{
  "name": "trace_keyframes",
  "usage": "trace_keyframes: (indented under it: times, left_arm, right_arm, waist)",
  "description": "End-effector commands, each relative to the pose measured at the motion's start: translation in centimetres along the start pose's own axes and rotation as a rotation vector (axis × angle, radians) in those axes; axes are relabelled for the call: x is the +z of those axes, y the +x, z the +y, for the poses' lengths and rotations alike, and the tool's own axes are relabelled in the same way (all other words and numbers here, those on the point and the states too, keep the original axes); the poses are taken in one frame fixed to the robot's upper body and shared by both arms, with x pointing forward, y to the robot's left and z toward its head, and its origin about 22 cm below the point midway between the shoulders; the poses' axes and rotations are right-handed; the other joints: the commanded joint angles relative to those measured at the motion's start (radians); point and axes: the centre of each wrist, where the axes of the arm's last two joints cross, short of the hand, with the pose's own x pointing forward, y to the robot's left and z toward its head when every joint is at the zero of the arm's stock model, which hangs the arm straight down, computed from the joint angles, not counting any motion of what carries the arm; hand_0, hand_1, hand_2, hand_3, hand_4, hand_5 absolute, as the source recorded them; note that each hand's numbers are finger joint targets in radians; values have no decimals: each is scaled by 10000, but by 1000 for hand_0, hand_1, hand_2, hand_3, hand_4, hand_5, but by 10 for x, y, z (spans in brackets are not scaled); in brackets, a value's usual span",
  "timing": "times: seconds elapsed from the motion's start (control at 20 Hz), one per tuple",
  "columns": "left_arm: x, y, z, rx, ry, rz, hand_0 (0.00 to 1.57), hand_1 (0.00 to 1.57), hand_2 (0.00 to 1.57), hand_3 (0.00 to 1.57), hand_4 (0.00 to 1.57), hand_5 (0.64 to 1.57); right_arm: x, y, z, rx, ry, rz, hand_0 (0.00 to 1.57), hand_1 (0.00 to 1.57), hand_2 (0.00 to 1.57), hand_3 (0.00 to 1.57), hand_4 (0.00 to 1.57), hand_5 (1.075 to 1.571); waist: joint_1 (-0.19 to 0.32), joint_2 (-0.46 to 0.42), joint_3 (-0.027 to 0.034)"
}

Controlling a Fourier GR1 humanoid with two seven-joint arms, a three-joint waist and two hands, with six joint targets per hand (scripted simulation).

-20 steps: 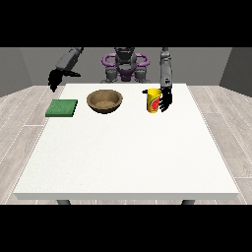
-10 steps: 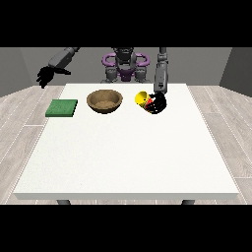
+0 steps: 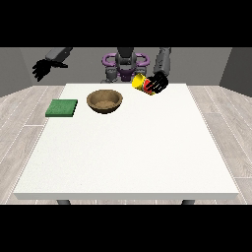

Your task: Pick the cup and pour the ball into the bowl, then pick the bowl and place it on the pad

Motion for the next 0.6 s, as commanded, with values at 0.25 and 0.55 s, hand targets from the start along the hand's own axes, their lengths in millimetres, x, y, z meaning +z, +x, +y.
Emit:
trace_keyframes:
  times: [0.25,0.55]
  left_arm:
    - [-6,67,-49,-2604,-1421,-985,1364,1364,1571,1571,1068,1568]
    - [-1,98,-63,-3103,-1570,-1080,1346,1346,1571,1571,1048,1569]
  right_arm:
    - [36,-25,-34,186,-1351,699,0,0,0,0,0,1558]
    - [37,-40,-18,186,-1018,1056,0,0,0,0,0,1554]
  waist:
    - [1360,-748,-5]
    - [1124,-979,-17]
